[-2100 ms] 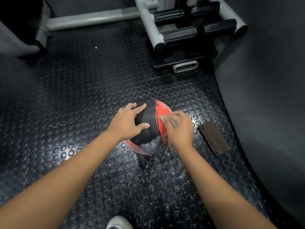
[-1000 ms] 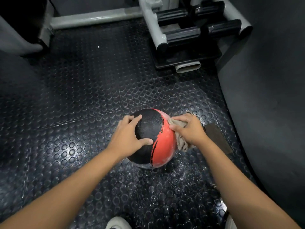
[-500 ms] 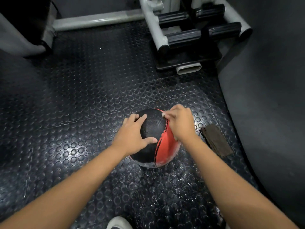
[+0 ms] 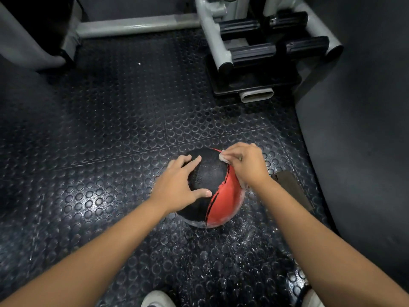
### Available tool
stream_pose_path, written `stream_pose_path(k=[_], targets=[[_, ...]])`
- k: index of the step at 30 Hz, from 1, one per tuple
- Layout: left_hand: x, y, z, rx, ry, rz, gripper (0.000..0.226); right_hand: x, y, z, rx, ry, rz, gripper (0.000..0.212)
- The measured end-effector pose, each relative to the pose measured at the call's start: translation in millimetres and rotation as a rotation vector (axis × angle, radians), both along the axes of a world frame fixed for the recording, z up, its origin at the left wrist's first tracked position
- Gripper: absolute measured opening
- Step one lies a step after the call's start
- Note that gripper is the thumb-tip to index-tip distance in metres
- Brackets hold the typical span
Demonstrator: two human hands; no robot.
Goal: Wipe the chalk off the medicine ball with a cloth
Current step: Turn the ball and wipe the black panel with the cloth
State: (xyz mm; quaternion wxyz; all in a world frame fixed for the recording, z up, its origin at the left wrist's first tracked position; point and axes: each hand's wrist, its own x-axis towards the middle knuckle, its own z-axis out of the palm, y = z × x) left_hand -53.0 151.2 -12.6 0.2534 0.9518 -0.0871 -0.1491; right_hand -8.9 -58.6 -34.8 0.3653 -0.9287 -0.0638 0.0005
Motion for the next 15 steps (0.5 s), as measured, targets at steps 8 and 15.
stream_pose_path(k=[8,15], targets=[[3.9,-1.0,0.5,0.011,-0.002,0.013,0.097,-53.2,18.5,7.3,-0.067,-0.113,0.126,0.015],[12.9,-9.8,5.0,0.108,0.007,-0.007,0.097,14.3,19.2,2.1,-0.114,0.072,-0.054,0.014]])
